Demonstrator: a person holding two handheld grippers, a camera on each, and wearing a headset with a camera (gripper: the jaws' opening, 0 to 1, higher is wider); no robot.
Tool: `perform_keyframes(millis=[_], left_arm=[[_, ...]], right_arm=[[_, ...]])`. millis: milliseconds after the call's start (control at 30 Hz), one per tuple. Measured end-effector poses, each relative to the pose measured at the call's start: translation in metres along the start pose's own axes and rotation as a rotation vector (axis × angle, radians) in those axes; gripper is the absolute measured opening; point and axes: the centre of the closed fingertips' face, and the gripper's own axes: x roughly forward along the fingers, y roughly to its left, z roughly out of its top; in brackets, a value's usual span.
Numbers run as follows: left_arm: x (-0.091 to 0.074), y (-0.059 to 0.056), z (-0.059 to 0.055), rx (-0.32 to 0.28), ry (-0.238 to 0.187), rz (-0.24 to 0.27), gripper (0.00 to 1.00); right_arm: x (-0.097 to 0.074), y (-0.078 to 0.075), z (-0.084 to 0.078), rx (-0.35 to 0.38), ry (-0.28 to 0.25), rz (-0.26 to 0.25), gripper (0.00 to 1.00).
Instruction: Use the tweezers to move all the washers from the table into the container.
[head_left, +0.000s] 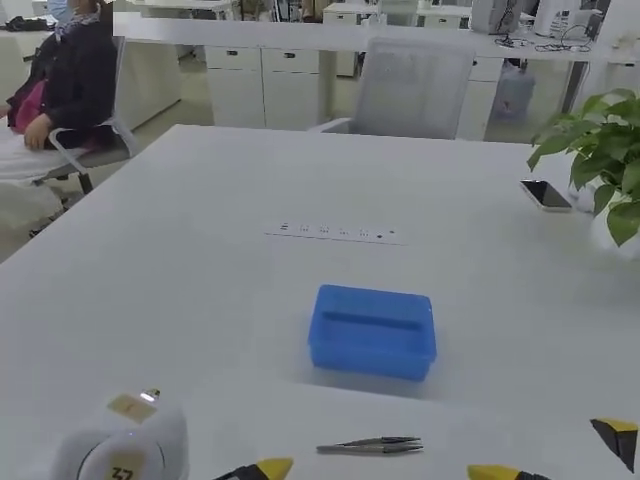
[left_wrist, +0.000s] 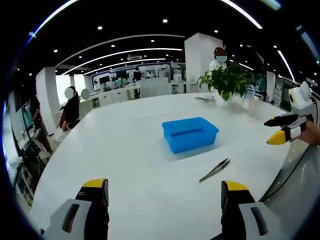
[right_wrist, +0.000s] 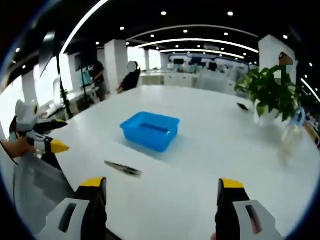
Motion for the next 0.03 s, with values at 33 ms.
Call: perform_keyframes(millis=[33], left_arm=[[0.0007, 0.0004, -0.0026, 0.003, 0.015, 0.003, 0.96]], right_arm=[[0.0, 0.0001, -0.0001, 0.0, 0.001, 0.0, 0.9]])
